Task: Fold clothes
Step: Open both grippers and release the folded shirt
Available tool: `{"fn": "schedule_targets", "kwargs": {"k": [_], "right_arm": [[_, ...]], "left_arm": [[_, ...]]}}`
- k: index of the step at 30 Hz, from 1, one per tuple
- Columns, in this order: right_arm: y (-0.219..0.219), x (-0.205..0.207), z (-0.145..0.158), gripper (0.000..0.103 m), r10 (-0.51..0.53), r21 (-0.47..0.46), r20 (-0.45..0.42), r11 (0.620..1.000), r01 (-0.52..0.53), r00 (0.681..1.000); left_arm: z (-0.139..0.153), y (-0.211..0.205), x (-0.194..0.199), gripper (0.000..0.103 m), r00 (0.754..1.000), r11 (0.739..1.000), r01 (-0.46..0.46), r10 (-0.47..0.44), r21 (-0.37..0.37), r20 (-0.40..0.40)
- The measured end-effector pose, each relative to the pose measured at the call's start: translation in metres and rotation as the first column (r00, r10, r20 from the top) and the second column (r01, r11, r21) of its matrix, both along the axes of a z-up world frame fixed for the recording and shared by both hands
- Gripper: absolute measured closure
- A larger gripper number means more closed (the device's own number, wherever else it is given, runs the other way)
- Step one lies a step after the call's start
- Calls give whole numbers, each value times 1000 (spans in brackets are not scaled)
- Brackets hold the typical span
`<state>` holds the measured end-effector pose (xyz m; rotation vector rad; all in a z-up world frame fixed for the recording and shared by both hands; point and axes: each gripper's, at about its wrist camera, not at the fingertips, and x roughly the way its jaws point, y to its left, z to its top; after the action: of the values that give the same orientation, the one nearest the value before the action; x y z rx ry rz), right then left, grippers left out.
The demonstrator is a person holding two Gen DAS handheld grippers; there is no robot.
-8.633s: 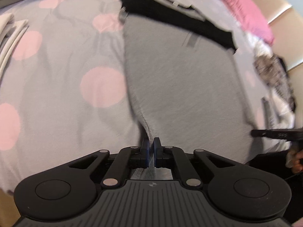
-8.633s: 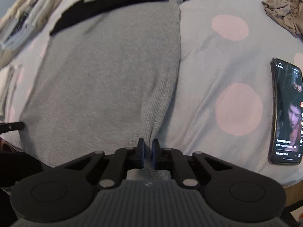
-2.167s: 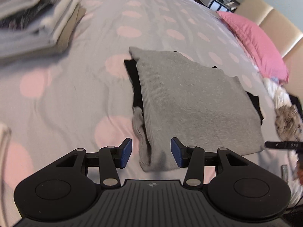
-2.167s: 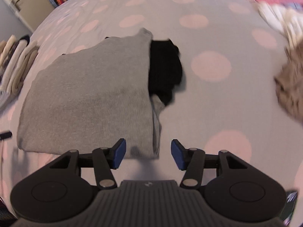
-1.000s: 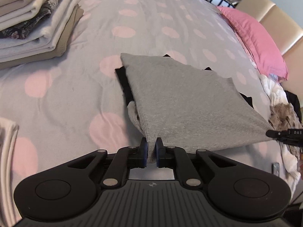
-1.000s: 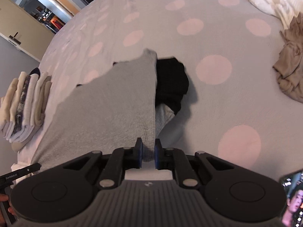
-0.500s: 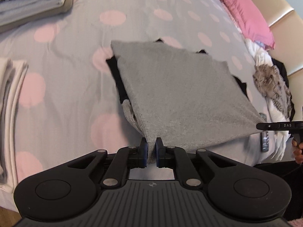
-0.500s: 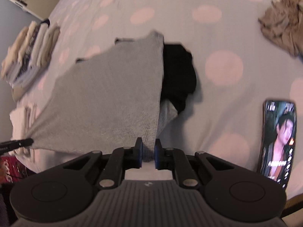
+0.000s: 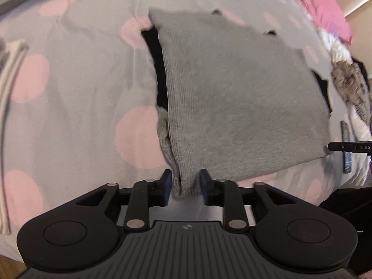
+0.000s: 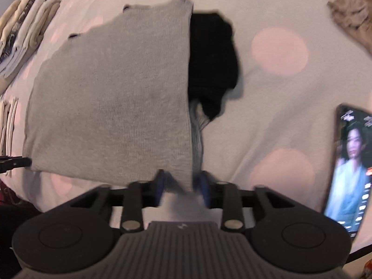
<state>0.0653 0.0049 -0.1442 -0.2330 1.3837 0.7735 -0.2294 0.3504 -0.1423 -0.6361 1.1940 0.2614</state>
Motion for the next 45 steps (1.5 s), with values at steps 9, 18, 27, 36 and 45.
{"fn": "schedule_targets", "kwargs": {"k": [9,18,27,36,45], "right_arm": [[-1,56,46,31,-137,136,130,984,119,982],[29,95,-1,27,-195,176,59,967,182,979],[53,97,-17,51,-176,190,93,969,156,980],[62,81,15,88,-157,218,79,966,136,984],[83,57,57,88,-127,244,61,964,109,990]], "left_arm": [[41,25,24,56,998,993,14,-21,114,64],[10,44,52,57,987,991,-108,97,82,126],[3,53,60,57,988,987,-117,105,112,110],[11,64,49,57,978,978,-177,162,108,133],[24,66,37,57,967,977,-190,170,93,189]]}}
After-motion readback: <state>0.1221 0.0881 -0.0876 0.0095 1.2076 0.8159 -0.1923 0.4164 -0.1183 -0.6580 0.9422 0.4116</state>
